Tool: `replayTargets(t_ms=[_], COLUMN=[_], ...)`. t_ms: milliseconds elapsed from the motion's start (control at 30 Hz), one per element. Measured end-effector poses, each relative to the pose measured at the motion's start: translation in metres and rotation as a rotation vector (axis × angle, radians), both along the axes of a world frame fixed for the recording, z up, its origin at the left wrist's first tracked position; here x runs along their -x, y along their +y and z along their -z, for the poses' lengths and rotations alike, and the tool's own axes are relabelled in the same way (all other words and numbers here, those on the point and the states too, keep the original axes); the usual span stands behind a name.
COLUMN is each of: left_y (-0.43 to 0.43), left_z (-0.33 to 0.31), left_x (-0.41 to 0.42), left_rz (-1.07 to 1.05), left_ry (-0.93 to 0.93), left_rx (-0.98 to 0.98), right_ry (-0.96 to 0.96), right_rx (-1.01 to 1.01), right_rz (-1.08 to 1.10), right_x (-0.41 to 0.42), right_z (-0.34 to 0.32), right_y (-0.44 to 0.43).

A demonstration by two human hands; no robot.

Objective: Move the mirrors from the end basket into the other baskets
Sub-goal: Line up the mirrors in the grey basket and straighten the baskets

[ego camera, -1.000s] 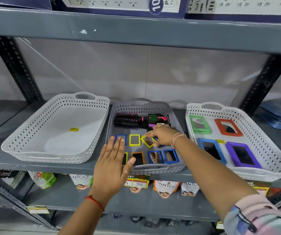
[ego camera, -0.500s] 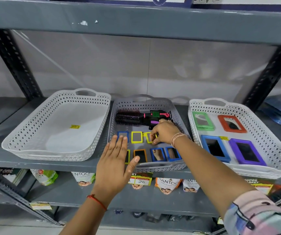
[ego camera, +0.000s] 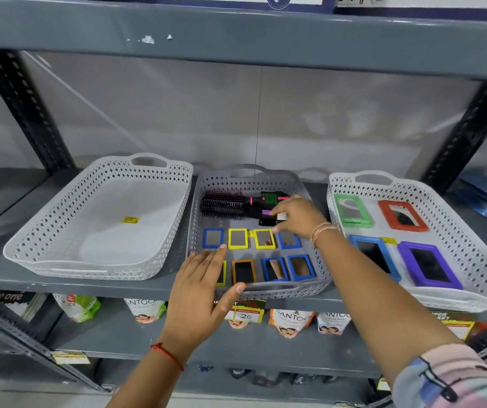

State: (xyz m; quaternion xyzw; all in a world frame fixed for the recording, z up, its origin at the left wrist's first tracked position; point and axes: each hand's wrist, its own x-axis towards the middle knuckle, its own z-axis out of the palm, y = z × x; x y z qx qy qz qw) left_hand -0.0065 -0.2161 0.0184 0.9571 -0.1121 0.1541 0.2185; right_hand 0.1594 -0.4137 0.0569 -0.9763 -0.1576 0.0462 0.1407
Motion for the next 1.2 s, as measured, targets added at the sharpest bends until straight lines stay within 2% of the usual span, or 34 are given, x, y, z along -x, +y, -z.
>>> replayTargets(t_ms=[100,233,333,600,667,767,900,1200], left_y=[0.0,-0.001,-0.003,-0.002,-0.002,-0.002,-0.003,-0.003], left_z=[0.002,0.002,0.001,0.001,0.001,0.003,0.003,0.003], left_x=[0.0,0.0,-0.001,-0.001,-0.001,-0.002,-0.003,-0.002], left_rz=[-0.011,-0.023,-0.028,-0.03,-0.029,-0.032,-0.034,-0.027], left_ry=[-0.003,-0.007,-0.006,0.01,0.013,0.006,0.002,-0.003], left_rx=[0.005,0.013,0.018,0.034,0.043,0.047,0.052,0.045], right_ry=[0.018,0.233,0.217,0.171,0.134,0.156,0.204,0.213], right_rx=[0.018,0.202,0.327,0.363,0.319,0.219,0.329,0.319], right_rz=[0.04,-0.01,-0.068,-0.085,-0.092,-0.211,-0.335,-0.302], right_x=[-0.006,0.001,0.002,0.003,0.006,0.02,0.044,0.048], right_z=[-0.013,-0.011,-0.003,0.003,-0.007,-0.015,0.004,0.017], right_y=[-0.018,-0.017,-0.015,-0.014,-0.013,-0.004,0.012,0.015])
